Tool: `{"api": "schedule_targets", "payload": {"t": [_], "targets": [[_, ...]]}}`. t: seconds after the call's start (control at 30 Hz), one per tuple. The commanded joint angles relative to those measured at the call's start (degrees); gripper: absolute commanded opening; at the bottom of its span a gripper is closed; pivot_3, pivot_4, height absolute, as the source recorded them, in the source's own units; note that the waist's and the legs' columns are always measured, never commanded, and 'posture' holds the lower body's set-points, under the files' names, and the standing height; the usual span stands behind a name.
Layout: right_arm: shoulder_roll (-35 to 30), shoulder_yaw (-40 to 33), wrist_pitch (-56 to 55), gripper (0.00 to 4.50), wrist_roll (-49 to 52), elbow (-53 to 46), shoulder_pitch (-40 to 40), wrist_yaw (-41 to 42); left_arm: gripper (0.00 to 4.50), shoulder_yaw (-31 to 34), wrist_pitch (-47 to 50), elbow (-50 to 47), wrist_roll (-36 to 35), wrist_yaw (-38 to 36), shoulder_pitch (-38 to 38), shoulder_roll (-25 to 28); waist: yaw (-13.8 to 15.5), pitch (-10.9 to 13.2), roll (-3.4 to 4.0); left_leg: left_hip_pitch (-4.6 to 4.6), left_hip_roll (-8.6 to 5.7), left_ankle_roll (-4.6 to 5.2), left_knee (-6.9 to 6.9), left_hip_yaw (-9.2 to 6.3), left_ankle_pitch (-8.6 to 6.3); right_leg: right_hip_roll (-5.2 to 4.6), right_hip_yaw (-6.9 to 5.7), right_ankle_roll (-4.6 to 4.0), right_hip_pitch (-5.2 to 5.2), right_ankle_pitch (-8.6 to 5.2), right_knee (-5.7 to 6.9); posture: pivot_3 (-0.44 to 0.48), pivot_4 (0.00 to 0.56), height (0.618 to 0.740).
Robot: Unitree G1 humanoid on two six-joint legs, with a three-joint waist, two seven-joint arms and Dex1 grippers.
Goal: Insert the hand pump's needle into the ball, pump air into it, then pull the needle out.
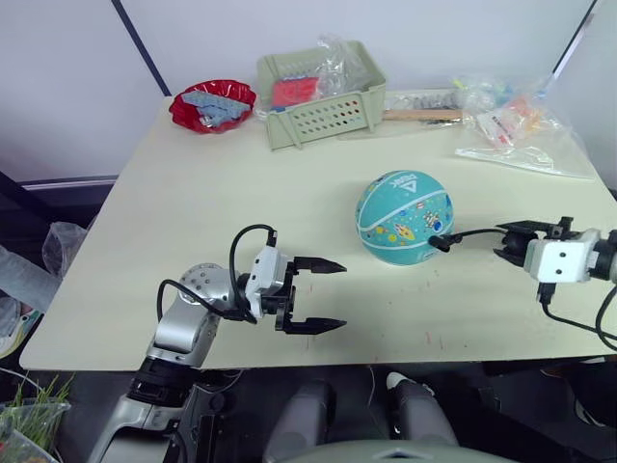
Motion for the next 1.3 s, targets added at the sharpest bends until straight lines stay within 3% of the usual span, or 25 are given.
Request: {"api": "schedule_targets", "payload": {"t": [0.03,0.07,0.13,0.3,0.47,0.77,0.93,1.3], "targets": [[-0.2,-0.4,0.4,3.4,4.4,-1.8,1.2,2.2,4.5,0.0,-0.8,-0.5,-0.6,0.1,-0.9,-0.2,0.0,0.0,0.0,0.0,0.0,0.0,0.0,0.0,0.0,0.0,0.0,0.0,0.0,0.0,0.0,0.0,0.15,0.74],[0.0,-0.4,1.1,4.0,5.6,-2.1,1.7,2.8,4.5,0.1,-0.9,-0.2,-0.6,0.1,-1.1,-0.4,0.0,0.0,0.0,0.0,0.0,0.0,0.0,0.01,0.0,0.0,0.01,0.0,0.0,0.0,0.0,0.0,0.15,0.74],[1.0,-0.9,1.6,4.46,7.9,-2.4,2.3,3.0,4.5,0.2,-0.9,0.2,-0.6,0.3,-1.6,-0.7,0.0,0.0,-0.01,0.0,0.0,0.0,0.01,0.01,0.0,0.0,0.01,0.0,0.0,0.0,0.0,0.0,0.15,0.74],[4.3,-5.0,7.1,4.46,18.9,-6.9,7.1,3.3,4.5,0.0,0.9,-0.6,-1.1,0.9,-2.7,-1.2,0.1,0.0,-0.01,0.03,0.02,0.01,0.02,-0.01,0.0,0.01,0.02,0.0,0.01,0.0,0.03,0.0,0.15,0.74],[7.9,-11.8,19.2,4.46,33.6,-16.2,16.8,3.1,4.5,0.6,4.1,-0.3,-1.4,5.5,-6.7,-3.9,0.6,0.0,-0.05,-0.02,0.0,0.06,0.1,-0.09,-0.03,0.01,-0.03,0.0,0.03,0.01,0.04,0.0,0.15,0.74],[14.5,-20.3,28.9,4.46,44.2,-31.1,29.0,-0.9,4.5,-0.1,7.6,3.9,1.3,15.1,-16.0,-10.6,0.3,0.0,-0.06,0.01,0.0,0.27,0.35,-0.06,-0.15,0.06,0.04,0.03,0.04,0.01,0.22,0.0,0.15,0.74],[18.6,-22.7,30.1,4.46,45.3,-35.6,34.5,-1.7,4.5,-1.1,6.8,11.6,4.9,20.8,-24.0,-16.2,0.5,0.1,-0.14,-0.04,-0.03,0.29,0.78,-0.16,-0.17,0.1,-0.08,0.12,0.23,0.05,0.29,0.0,0.15,0.74],[23.2,-28.3,29.2,4.46,44.1,-37.8,44.4,0.7,4.5,-2.0,2.3,28.8,11.6,27.6,-37.1,-23.2,0.6,0.1,-0.25,-0.03,-0.02,0.3,0.92,-0.11,-0.16,0.21,0.05,0.29,0.26,0.16,0.29,0.0,0.15,0.74]]}}
